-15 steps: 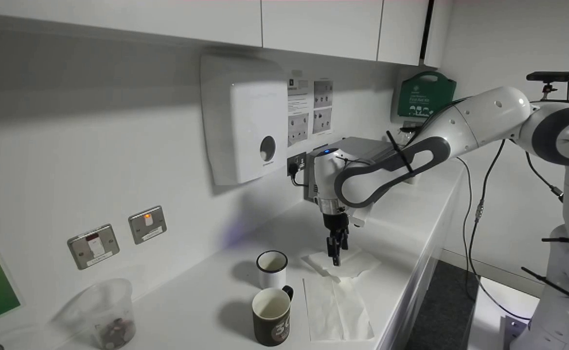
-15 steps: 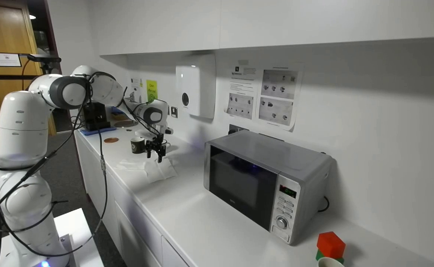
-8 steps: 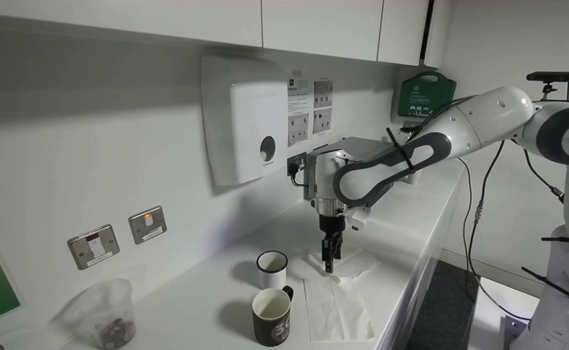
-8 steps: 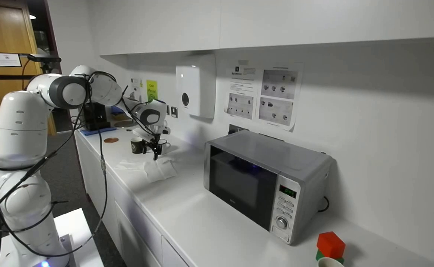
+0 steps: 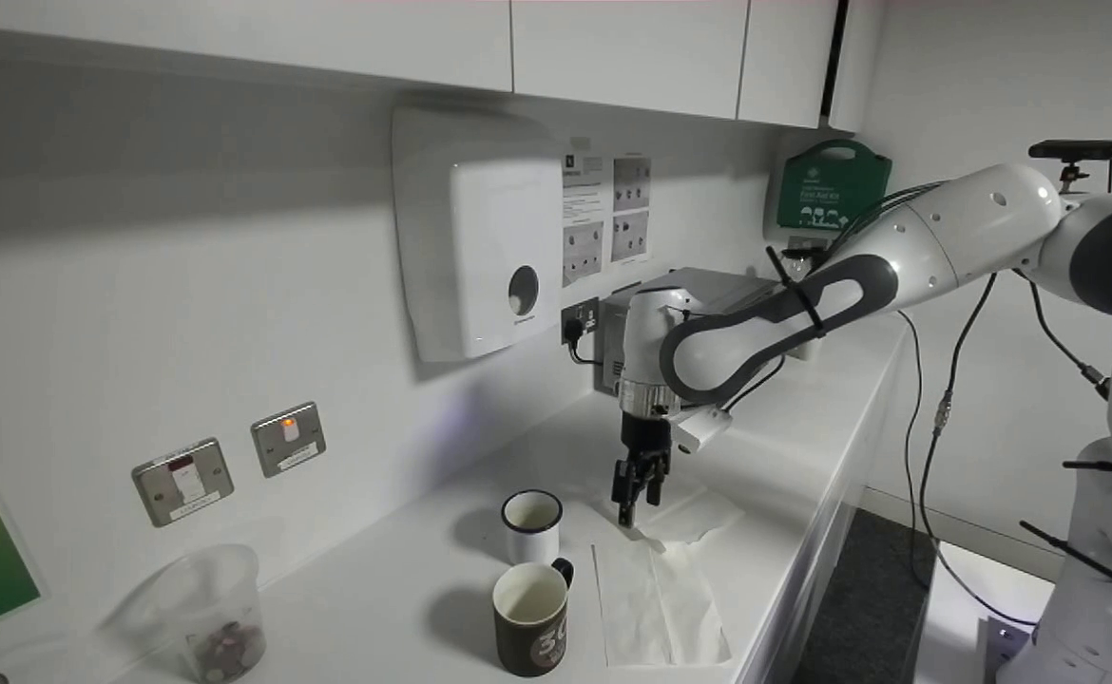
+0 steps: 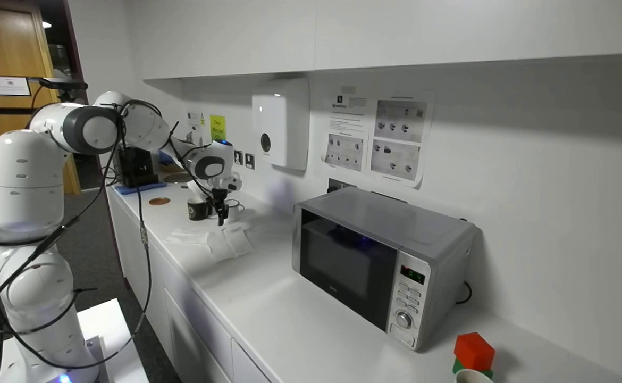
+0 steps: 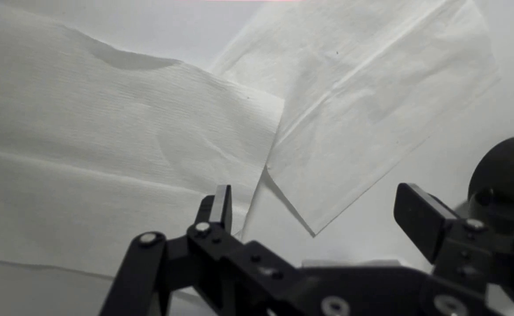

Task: Take the two cups off the paper towels, the stack the paper towels on the counter

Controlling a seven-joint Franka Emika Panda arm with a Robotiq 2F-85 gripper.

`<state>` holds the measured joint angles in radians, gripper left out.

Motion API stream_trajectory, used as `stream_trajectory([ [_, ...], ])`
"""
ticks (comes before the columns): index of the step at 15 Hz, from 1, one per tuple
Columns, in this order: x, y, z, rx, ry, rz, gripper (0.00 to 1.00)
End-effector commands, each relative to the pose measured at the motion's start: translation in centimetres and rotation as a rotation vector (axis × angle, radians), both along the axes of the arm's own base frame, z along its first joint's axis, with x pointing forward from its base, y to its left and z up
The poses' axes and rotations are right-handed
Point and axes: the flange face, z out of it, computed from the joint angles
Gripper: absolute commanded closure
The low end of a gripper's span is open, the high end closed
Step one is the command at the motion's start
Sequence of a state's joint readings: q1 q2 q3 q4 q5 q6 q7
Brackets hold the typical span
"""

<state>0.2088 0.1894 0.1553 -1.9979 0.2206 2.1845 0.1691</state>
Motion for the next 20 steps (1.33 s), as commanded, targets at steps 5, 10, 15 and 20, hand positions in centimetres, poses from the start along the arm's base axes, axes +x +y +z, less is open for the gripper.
stream_trajectory([
  [5, -4.7, -0.1, 1.2, -0.077, -0.112, -0.312, 0.0],
  [10, -7.0, -1.5, 1.9, -0.213, -0.142, -0.341, 0.0],
  [15, -7.9, -1.7, 1.8, -0.257, -0.133, -0.291, 0.0],
  [20, -7.4, -0.3, 2.0, -0.331, -0.146, -0.233, 0.0],
])
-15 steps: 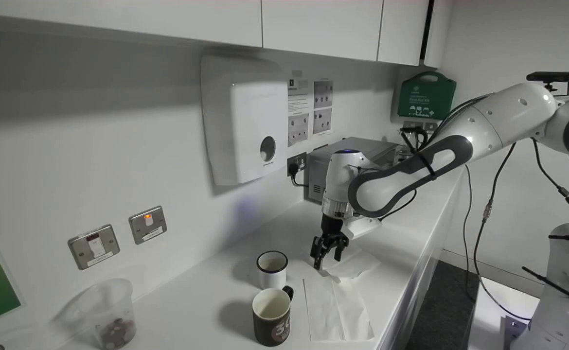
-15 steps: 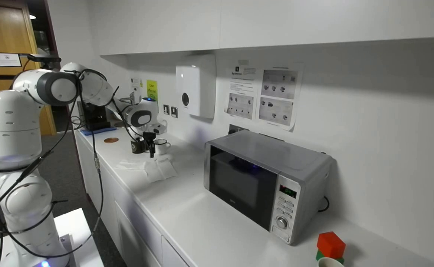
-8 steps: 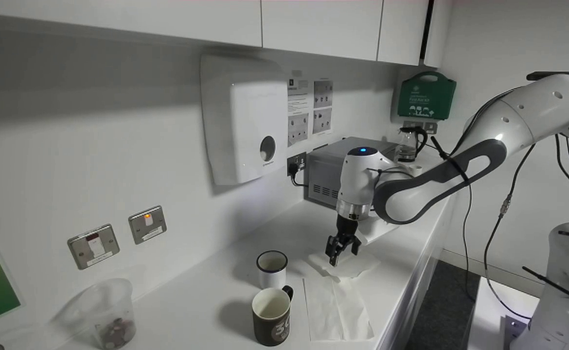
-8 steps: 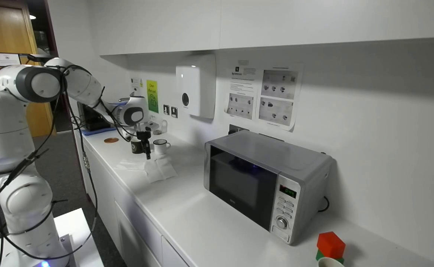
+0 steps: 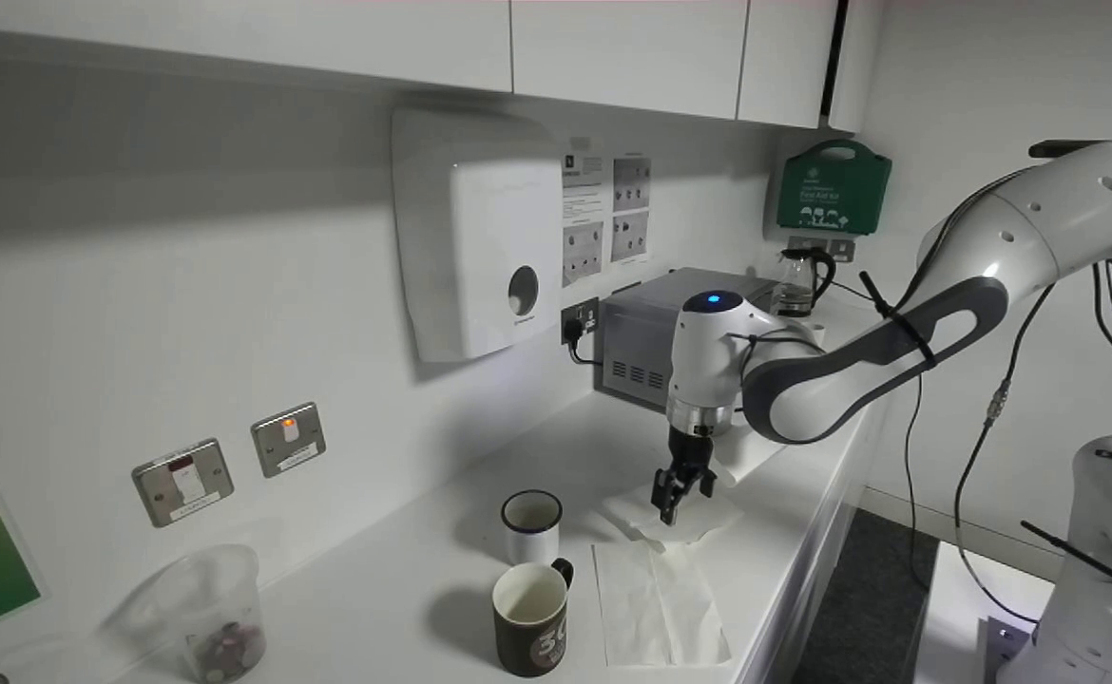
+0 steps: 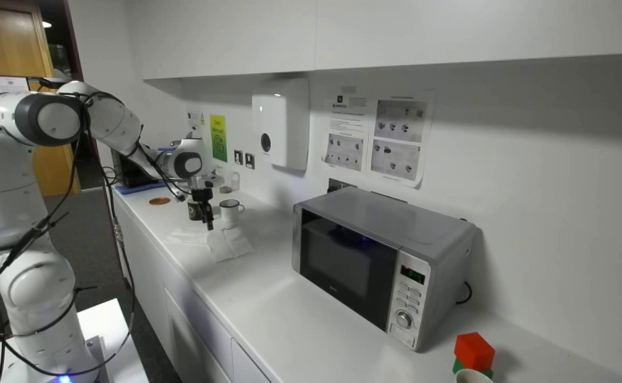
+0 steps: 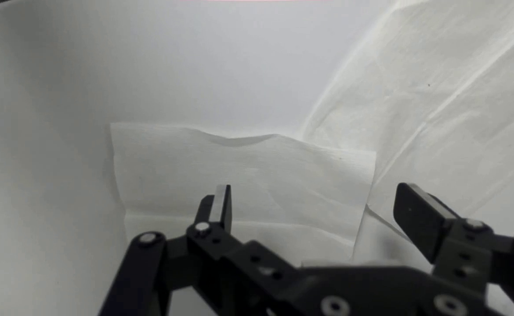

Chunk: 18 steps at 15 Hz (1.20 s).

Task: Take the two cups off the paper towels, the stack the paper towels on the counter

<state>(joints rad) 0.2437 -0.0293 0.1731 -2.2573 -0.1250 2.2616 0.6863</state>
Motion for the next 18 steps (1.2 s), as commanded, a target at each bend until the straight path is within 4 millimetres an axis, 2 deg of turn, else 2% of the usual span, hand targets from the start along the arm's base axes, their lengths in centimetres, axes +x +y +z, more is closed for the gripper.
stream_trajectory([
  [1, 0.1, 0.8, 1.2, -0.071, -0.02, 0.032, 0.0],
  [2, -0.1, 0.4, 0.3, -0.034, -0.005, 0.028, 0.0],
  [14, 0.2, 0.9, -0.6, -0.046, 0.008, 0.03, 0.0],
  [18, 0.7, 1.1, -0.4, -0.072, -0.048, 0.017, 0.0],
])
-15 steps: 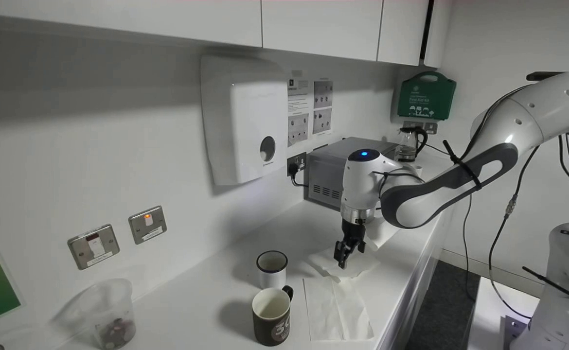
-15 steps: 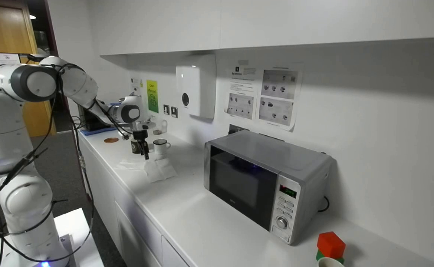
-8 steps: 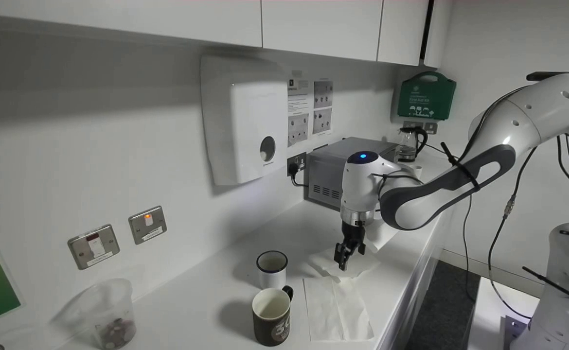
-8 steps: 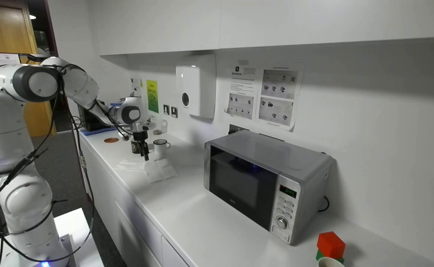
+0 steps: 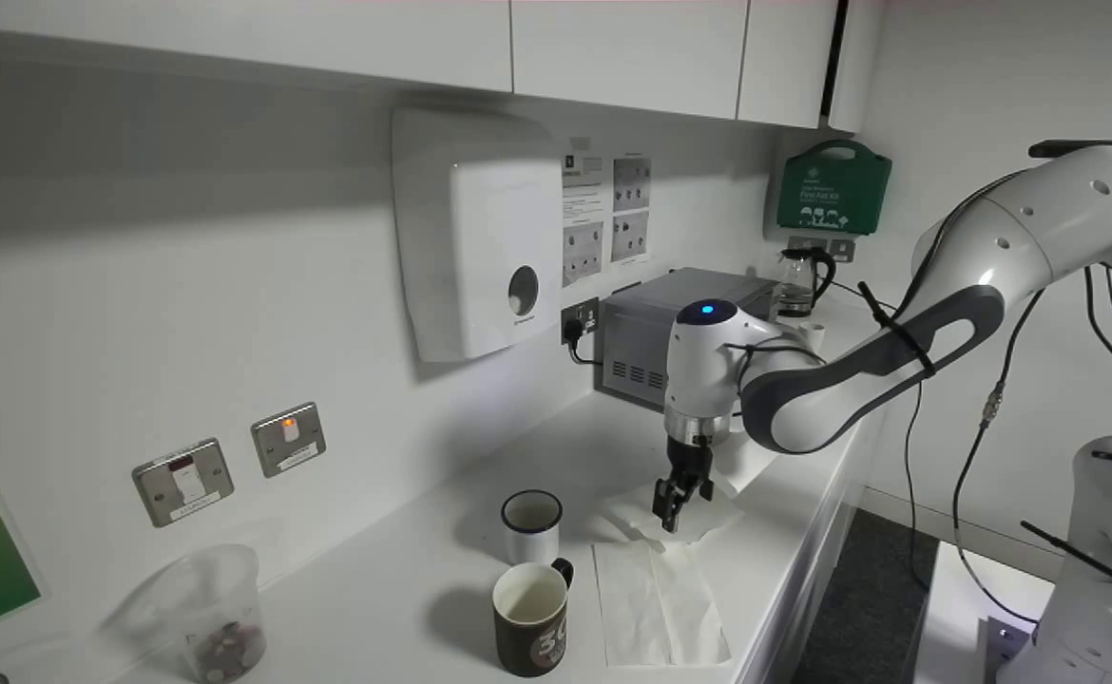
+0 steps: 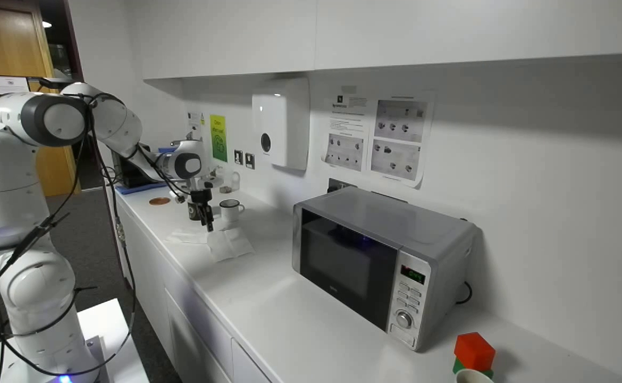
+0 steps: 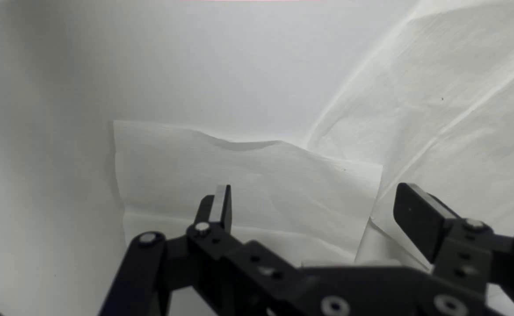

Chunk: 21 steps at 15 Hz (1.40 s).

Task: Take the two cups off the paper towels, the stack the paper towels on the counter

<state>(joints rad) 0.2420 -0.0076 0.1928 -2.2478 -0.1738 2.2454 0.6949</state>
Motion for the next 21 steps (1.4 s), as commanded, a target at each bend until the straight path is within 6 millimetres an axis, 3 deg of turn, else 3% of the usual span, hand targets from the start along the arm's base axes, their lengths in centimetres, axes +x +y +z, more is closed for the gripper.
stream_trajectory([
  [1, 1.0, 0.4, 0.6, -0.038, -0.079, -0.013, 0.0],
  [10, 2.4, 1.7, 1.0, -0.089, -0.159, -0.031, 0.0],
  [21, 1.8, 3.8, -1.2, -0.098, -0.09, 0.109, 0.0],
])
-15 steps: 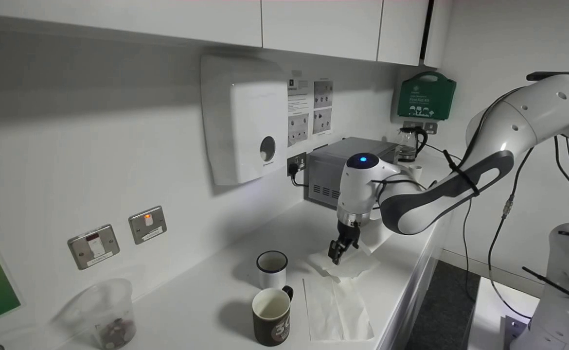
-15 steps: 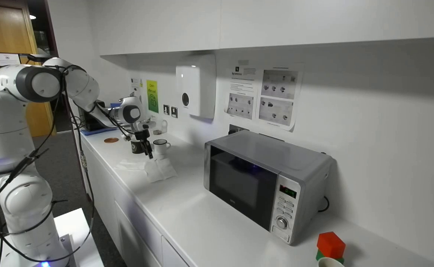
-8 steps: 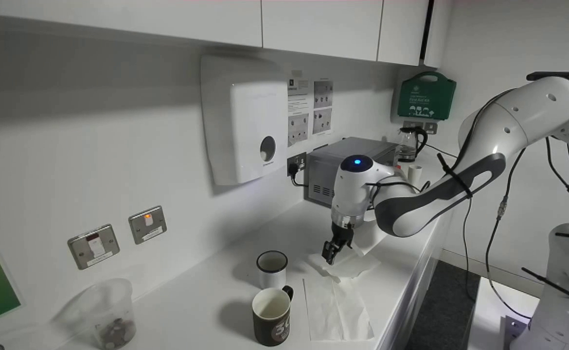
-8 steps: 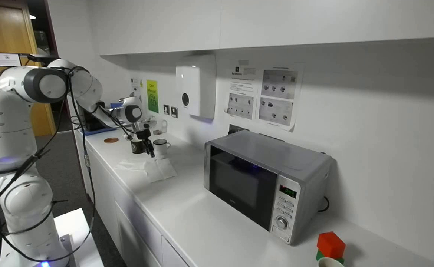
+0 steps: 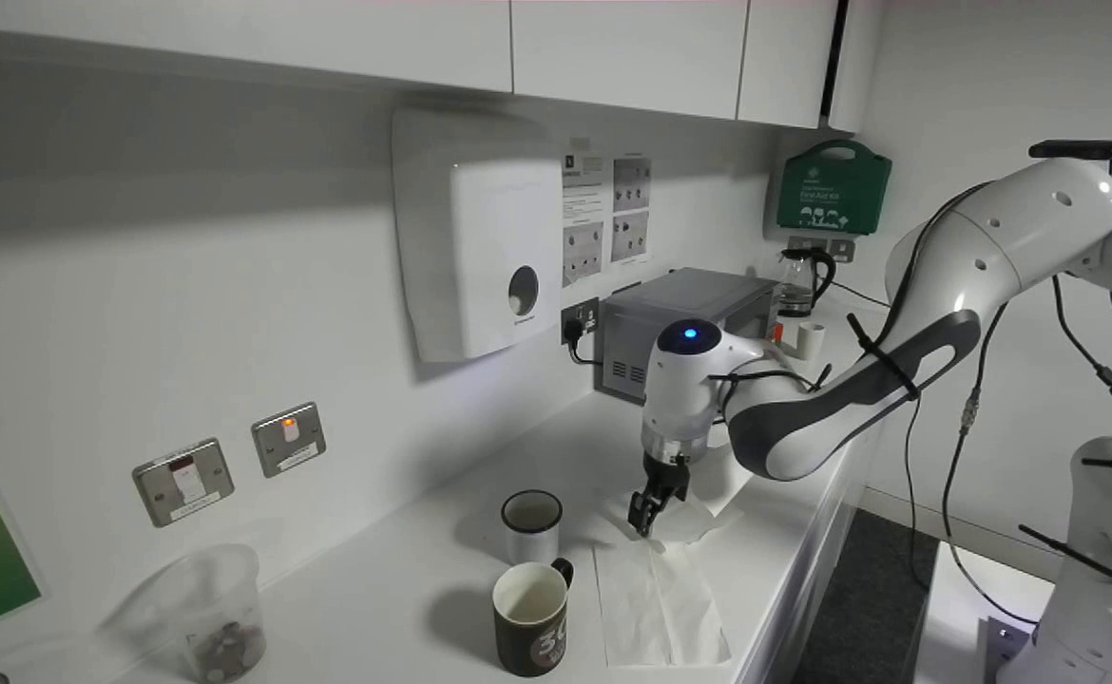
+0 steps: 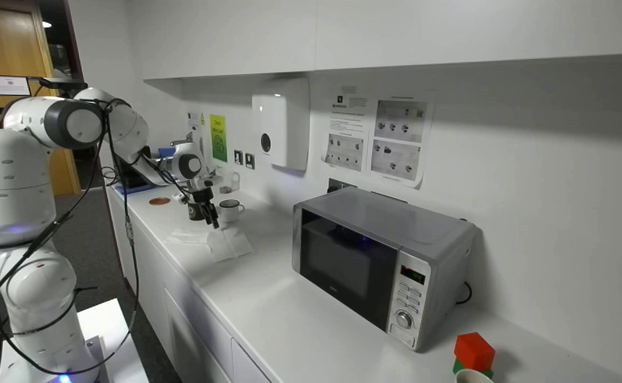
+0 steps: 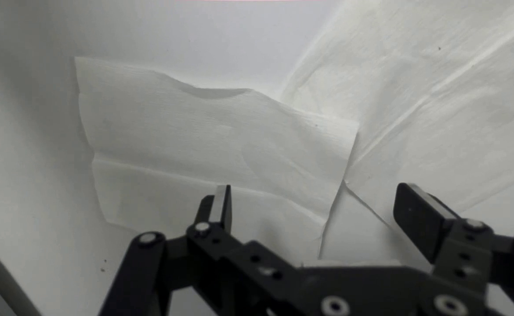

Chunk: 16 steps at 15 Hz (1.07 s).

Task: Take the two cups off the paper towels, the stack the paper towels on the counter

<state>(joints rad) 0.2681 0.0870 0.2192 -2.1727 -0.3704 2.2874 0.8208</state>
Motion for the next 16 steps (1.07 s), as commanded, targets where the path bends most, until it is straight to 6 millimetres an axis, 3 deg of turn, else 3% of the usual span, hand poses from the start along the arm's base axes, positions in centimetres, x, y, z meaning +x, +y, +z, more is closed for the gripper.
stream_trajectory([
  [1, 0.3, 0.4, -0.3, -0.027, 0.009, 0.058, 0.0],
  [13, 1.1, -1.4, -3.7, -0.09, 0.077, 0.095, 0.0],
  [14, 1.2, -1.4, -3.8, -0.092, 0.08, 0.092, 0.25],
  [16, 1.3, -1.5, -4.1, -0.093, 0.089, 0.086, 0.32],
])
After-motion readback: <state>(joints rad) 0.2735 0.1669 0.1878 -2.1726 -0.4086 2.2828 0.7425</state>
